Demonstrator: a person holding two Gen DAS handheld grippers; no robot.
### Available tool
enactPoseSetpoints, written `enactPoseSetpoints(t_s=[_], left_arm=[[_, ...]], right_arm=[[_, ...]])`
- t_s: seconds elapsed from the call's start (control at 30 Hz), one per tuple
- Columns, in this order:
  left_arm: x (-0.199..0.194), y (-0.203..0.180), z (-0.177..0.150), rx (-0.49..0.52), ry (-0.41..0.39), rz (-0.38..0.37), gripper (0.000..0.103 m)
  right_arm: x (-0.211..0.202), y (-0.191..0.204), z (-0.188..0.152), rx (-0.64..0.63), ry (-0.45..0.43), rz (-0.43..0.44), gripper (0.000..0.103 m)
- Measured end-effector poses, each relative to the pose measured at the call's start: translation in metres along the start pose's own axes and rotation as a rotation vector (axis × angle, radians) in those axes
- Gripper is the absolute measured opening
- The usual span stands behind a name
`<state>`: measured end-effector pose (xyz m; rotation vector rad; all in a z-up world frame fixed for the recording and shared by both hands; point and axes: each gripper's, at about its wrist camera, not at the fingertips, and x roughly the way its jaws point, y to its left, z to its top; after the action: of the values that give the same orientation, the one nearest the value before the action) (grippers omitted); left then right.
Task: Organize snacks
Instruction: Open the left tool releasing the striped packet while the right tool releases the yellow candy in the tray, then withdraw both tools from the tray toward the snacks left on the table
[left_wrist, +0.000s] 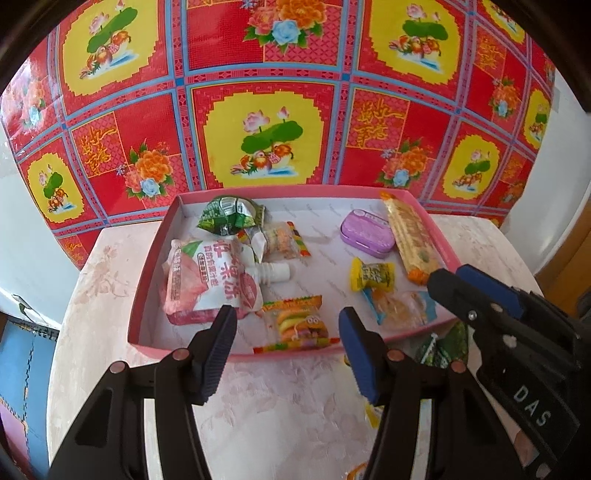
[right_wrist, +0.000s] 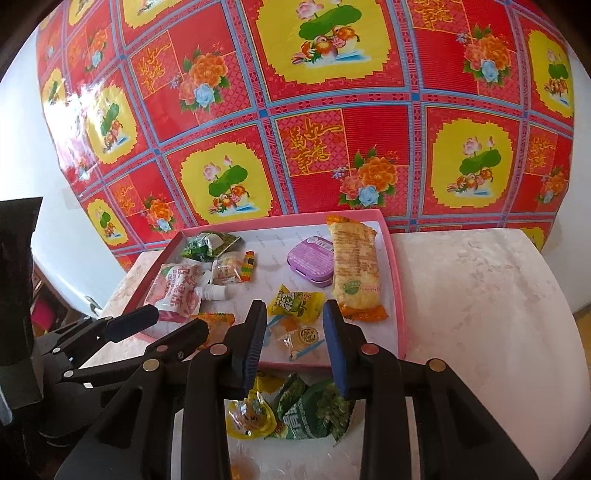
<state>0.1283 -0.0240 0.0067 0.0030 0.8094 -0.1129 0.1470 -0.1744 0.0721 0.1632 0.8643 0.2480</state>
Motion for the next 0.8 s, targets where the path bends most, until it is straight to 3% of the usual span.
enactPoseSetpoints(t_s=[0.27, 0.8], left_arm=[[-0.008, -0.003, -0.009, -0.011, 0.01, -0.012, 0.061], [-0.024, -0.013, -0.022, -0.003, 0.024, -0.053, 0.061]], right_arm=[[-0.014, -0.009, -0.01, 0.021, 0.004, -0.003, 0.038], [-0.03, -0.031, -0.033, 0.072, 0.046, -0.031, 0.039]])
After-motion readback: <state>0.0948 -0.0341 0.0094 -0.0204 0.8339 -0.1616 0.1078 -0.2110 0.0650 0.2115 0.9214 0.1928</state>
